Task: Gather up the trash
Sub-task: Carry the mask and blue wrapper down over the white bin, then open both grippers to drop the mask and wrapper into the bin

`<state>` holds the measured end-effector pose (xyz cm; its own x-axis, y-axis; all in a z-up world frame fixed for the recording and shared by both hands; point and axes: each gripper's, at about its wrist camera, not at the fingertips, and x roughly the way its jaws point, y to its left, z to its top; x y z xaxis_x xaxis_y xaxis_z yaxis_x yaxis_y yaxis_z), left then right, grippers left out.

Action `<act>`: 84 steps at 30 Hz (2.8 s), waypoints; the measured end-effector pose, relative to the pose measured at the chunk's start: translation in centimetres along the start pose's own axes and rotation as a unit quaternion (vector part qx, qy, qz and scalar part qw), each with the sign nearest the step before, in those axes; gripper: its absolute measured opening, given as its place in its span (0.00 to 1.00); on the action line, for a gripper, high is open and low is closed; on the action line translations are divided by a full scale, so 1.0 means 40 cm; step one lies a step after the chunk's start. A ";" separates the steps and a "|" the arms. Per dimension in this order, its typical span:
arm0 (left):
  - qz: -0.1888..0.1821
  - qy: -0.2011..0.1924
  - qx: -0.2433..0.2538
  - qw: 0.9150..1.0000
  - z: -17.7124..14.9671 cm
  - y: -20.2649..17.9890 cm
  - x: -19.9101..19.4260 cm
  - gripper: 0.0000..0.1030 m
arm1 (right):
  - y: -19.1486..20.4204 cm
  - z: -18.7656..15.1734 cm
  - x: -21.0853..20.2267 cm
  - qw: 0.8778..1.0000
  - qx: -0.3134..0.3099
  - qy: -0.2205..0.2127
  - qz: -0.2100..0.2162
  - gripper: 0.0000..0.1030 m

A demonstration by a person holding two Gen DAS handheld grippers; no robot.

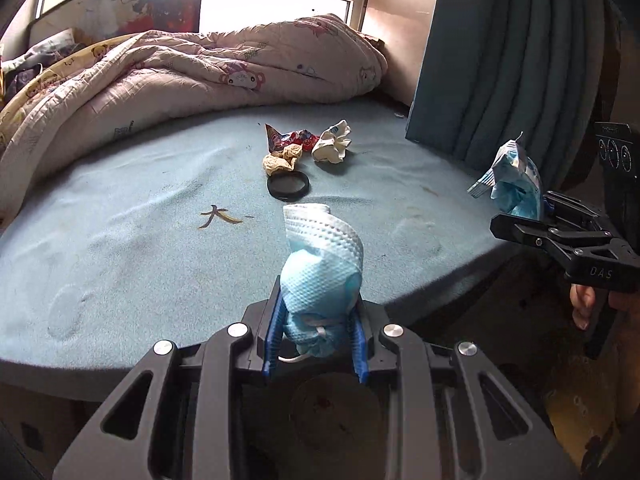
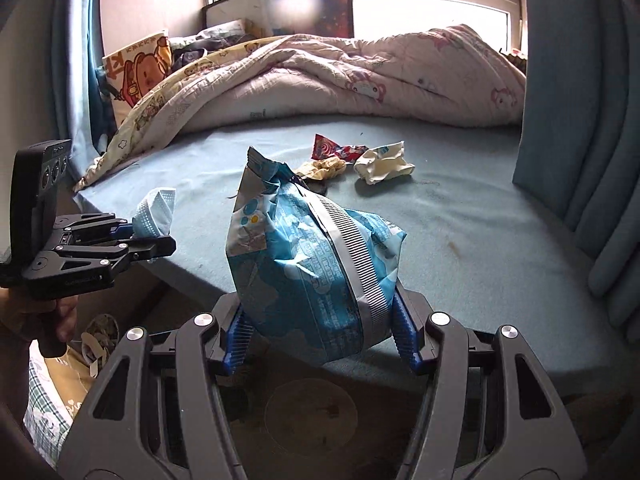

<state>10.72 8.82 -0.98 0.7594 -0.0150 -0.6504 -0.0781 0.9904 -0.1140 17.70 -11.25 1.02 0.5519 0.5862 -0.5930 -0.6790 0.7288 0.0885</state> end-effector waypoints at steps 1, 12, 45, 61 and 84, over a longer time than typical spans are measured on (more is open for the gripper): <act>0.000 0.000 0.000 1.000 -0.013 -0.005 -0.006 0.26 | 0.011 -0.020 -0.009 1.000 -0.002 -0.004 0.002 0.53; -0.019 0.008 0.018 1.000 -0.223 -0.091 0.025 0.26 | 0.088 -0.325 0.057 0.999 -0.031 0.038 0.010 0.53; -0.084 0.176 -0.010 0.981 -0.668 -0.063 0.626 0.68 | 0.000 -0.797 0.553 0.962 0.010 0.273 0.028 0.54; -0.021 0.125 -0.057 0.990 -0.638 0.029 0.577 0.94 | -0.014 -0.798 0.639 0.946 -0.009 0.322 0.045 0.54; -0.012 0.079 -0.063 0.995 -0.606 0.029 0.447 0.94 | -0.080 -0.759 0.509 0.962 0.049 0.269 0.003 0.79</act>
<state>8.55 6.36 -30.94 0.6523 -0.0698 -0.7547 -0.1481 0.9648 -0.2172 16.40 -12.38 -35.63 0.2001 0.3413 -0.9184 -0.6178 0.7715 0.1521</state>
